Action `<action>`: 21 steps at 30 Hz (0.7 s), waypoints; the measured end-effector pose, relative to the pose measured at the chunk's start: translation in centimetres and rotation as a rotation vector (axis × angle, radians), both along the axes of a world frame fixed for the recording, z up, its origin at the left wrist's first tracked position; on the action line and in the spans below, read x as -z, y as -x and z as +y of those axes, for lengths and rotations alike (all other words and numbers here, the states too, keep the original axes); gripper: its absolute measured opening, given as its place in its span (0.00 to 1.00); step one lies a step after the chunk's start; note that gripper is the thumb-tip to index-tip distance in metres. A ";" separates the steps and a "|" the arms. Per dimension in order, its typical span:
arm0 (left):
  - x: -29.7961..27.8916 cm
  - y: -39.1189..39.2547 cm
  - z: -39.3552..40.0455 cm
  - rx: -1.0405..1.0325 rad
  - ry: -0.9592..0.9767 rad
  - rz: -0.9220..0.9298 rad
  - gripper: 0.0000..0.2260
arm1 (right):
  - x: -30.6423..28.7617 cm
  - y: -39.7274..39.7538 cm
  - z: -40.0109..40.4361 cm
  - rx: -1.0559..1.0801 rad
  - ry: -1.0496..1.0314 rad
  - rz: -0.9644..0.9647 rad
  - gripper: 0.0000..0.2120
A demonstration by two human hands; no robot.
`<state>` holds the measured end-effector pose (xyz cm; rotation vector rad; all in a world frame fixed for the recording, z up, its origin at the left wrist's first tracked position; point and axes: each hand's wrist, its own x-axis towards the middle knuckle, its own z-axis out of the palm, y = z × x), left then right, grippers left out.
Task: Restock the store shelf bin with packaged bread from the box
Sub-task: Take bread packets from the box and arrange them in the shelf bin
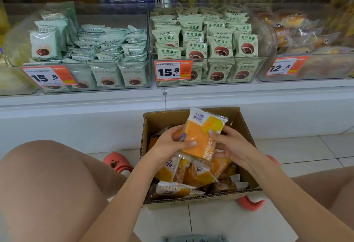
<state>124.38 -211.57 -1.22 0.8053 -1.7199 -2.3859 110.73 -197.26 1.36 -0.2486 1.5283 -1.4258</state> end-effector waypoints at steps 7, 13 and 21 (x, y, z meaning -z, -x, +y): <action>-0.9 0.3 -0.2 -0.258 -0.191 0.095 0.17 | 0.9 -0.1 0.9 -0.011 0.117 -0.208 0.25; -5.0 0.4 -2.8 -0.156 0.146 0.100 0.06 | -2.6 3.2 0.5 -0.024 0.100 0.076 0.31; -15.1 2.3 -4.5 0.011 0.575 0.121 0.07 | -11.9 5.3 -3.7 -0.155 0.105 0.446 0.13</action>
